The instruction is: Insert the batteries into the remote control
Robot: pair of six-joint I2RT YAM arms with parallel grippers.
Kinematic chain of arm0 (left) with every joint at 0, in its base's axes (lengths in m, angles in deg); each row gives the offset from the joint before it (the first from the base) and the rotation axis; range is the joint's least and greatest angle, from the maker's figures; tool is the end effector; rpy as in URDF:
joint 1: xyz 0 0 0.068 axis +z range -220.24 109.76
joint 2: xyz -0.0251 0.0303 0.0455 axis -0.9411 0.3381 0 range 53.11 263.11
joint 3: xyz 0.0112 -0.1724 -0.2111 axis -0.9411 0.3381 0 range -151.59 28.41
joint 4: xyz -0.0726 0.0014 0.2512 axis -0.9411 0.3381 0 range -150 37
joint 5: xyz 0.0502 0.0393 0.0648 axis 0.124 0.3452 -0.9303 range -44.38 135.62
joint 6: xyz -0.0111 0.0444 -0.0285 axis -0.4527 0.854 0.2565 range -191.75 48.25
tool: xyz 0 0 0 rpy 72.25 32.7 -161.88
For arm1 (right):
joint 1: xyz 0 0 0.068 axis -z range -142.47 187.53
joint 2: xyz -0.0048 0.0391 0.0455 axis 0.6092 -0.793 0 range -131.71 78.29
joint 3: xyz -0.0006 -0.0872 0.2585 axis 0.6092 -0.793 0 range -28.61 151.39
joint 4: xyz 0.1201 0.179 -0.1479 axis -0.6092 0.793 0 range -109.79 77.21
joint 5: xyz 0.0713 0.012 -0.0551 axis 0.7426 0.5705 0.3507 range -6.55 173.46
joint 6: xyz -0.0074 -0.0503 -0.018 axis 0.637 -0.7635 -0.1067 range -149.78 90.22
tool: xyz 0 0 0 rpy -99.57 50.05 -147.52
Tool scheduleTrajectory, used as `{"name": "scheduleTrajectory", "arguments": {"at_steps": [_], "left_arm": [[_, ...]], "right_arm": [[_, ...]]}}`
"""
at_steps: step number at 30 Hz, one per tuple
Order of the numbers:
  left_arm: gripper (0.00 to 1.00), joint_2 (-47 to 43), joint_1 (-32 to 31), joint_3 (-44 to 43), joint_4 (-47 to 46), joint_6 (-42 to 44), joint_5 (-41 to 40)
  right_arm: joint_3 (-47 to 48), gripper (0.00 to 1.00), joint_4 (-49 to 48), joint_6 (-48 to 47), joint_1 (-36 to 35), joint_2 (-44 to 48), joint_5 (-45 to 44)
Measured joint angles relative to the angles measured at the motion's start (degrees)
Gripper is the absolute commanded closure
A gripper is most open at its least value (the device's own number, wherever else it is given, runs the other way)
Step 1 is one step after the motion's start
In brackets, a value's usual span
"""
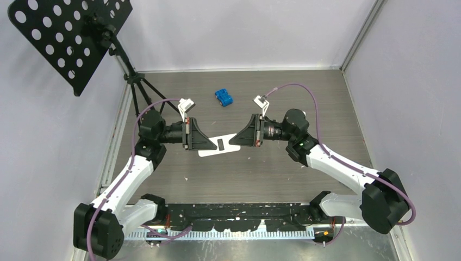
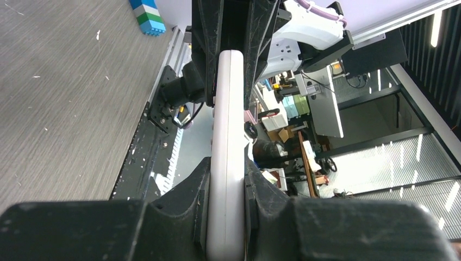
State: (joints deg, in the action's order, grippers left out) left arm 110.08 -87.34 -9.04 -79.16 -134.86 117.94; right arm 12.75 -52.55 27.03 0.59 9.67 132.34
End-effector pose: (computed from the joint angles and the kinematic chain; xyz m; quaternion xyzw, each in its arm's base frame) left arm 0.1925 -0.0949 0.3090 0.1590 0.6897 -0.6867 0.1657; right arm 0.1965 0.1813 0.3098 -0.1960 0.6557 0.6821 0.2575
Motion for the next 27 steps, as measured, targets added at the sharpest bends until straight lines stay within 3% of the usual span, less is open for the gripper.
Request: {"name": "scheduleTrajectory", "arguments": {"at_steps": [3, 4, 6, 7, 16, 22, 27], "left_arm": [[0.63, 0.0, 0.3, 0.0, 0.7, 1.0, -0.3], [0.49, 0.0, 0.4, 0.0, 1.6, 2.0, -0.6], [0.09, 0.0, 0.3, -0.8, 6.4, 5.1, -3.5], [0.01, 0.0, 0.2, -1.4, 9.7, 7.4, -5.0], [0.00, -2.2, 1.6, -10.7, 40.2, 26.3, -30.1], [0.00, -3.2, 1.9, -12.0, 49.4, 30.8, -43.6], [0.00, -3.0, 1.9, -12.0, 52.7, 32.1, -46.6]], "right_arm": [[0.7, 1.00, 1.6, -1.3, 0.0, -0.2, -0.6], [1.1, 1.00, 3.0, -2.4, -0.1, -0.2, -1.0], [3.1, 1.00, 9.1, -7.3, -1.1, 0.2, -4.5], [4.0, 1.00, 11.8, -9.6, -1.6, 0.3, -6.0], [14.1, 1.00, 40.7, -32.4, -3.0, 3.0, -30.5], [19.9, 1.00, 50.7, -45.6, -2.9, -3.0, -56.8], [23.2, 1.00, 51.9, -56.9, -2.8, -15.8, -77.3]]}}
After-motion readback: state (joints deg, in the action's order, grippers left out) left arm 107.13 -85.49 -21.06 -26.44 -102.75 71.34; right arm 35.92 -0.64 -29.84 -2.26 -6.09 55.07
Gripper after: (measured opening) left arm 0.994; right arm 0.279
